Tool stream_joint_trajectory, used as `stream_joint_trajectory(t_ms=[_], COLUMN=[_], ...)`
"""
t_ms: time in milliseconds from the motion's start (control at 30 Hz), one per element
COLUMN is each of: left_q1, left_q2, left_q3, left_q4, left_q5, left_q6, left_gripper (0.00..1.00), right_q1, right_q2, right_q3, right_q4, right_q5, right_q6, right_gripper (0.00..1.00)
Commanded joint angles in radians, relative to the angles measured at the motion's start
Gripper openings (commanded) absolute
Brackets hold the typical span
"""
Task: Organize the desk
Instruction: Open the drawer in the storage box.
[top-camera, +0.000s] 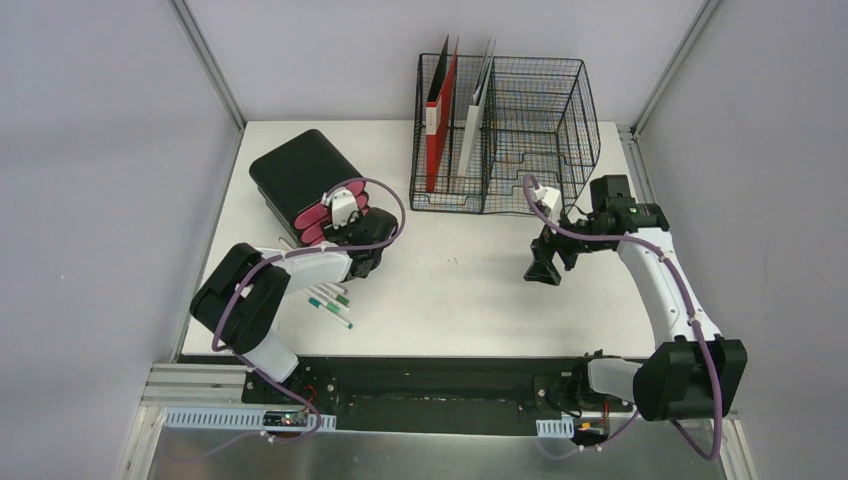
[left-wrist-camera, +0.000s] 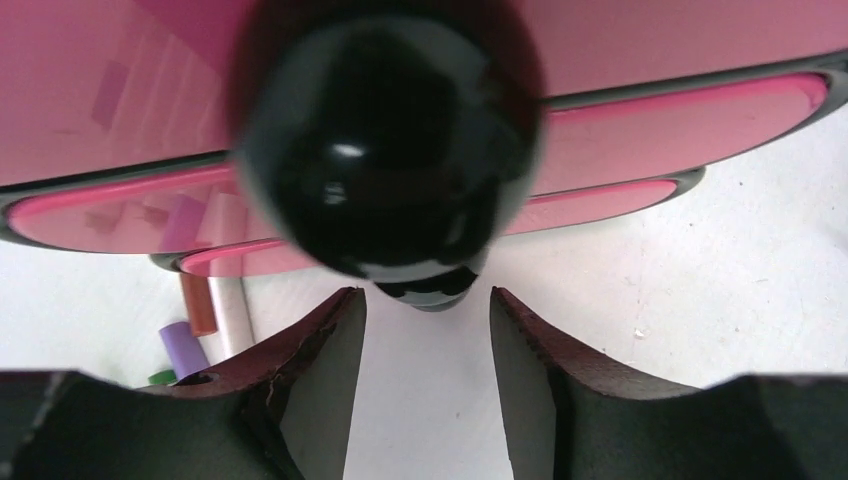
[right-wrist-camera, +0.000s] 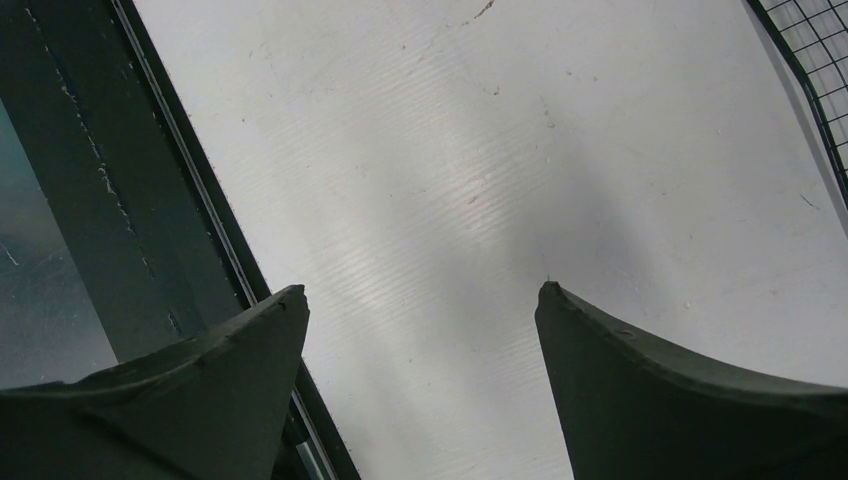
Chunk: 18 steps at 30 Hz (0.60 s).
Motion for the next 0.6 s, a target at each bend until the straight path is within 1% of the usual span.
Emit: stream_joint_trajectory(t_ms=[0,100,333,433,567], left_q1=[0.009,0.011,0.028,0.042,0.051], left_q2=[0.040,0.057,0.066,0.061,0.055], left_q3=[0.049,0.057,0.081,0.086,0.099], left_q4=[0.023,0.011,-0.021,-0.026,-0.026], left_q5=[0.017,-0.003,-0.002,0.008,0.027], left_q6=[-0.021,-0.031,-0.058,-0.053,-0.036], left_gripper=[0.50,0.48,0.47,0.36,0.35], right_q1=[-0.007,-0.006,-0.006,-0.007,-0.006], right_q2=[0.005,0.007,0.011,0.013,0.013], right_q3=[0.007,0.007,0.007,0.007,0.007], right_q4=[0.003,0.002,0.001,0.002,0.001], right_q5=[-0.022,-0.020,-0.020,-0.020,-0.020], right_q6=[-0.028,-0.028,-0.028,-0.028,-0.028], right_gripper=[0.88,0.88,0.88,0.88,0.88])
